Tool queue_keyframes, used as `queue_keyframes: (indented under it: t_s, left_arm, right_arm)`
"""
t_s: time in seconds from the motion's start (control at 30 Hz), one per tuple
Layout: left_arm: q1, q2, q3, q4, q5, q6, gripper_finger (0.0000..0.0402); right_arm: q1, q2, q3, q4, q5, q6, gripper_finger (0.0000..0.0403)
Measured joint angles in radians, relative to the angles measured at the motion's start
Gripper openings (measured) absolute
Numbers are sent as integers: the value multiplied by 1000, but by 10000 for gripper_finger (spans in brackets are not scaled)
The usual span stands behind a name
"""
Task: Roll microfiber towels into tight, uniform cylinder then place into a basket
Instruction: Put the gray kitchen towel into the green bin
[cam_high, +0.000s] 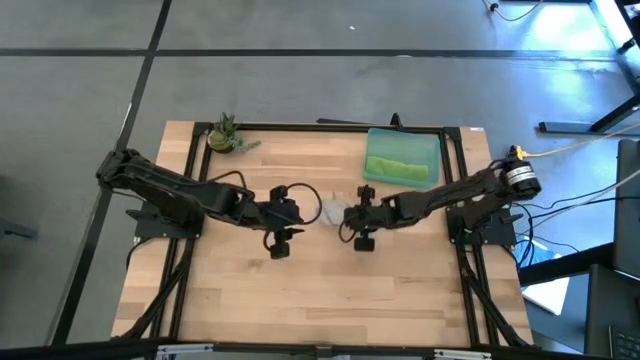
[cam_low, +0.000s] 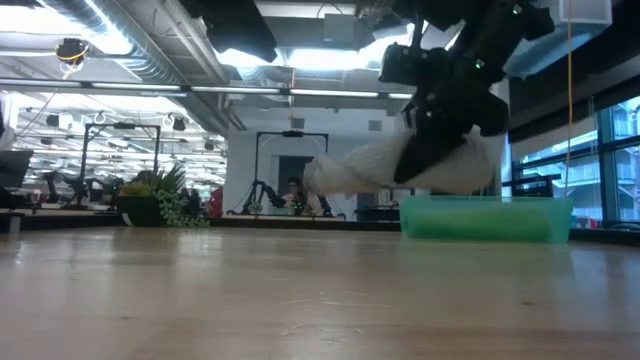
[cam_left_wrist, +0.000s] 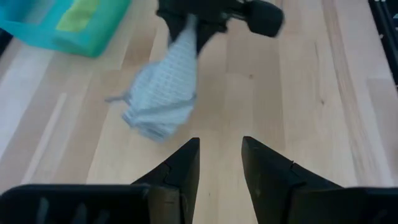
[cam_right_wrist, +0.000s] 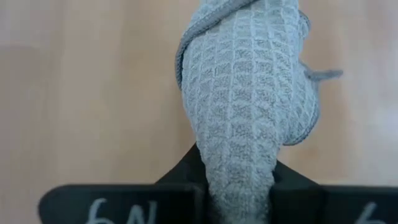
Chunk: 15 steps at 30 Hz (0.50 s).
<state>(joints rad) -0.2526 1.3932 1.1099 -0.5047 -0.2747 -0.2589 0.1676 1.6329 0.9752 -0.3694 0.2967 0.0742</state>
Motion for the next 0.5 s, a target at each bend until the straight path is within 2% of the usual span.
queue_keyframes:
  t_s: [0.23,0.5]
  left_arm:
    - [1,-14,0,-33,-6,0,115]
    - [1,-14,0,-42,-13,7,115]
  right_arm:
    - [-100,-140,-8,-89,27,-127,46]
    - [-298,-352,-132,-97,29,-316,46]
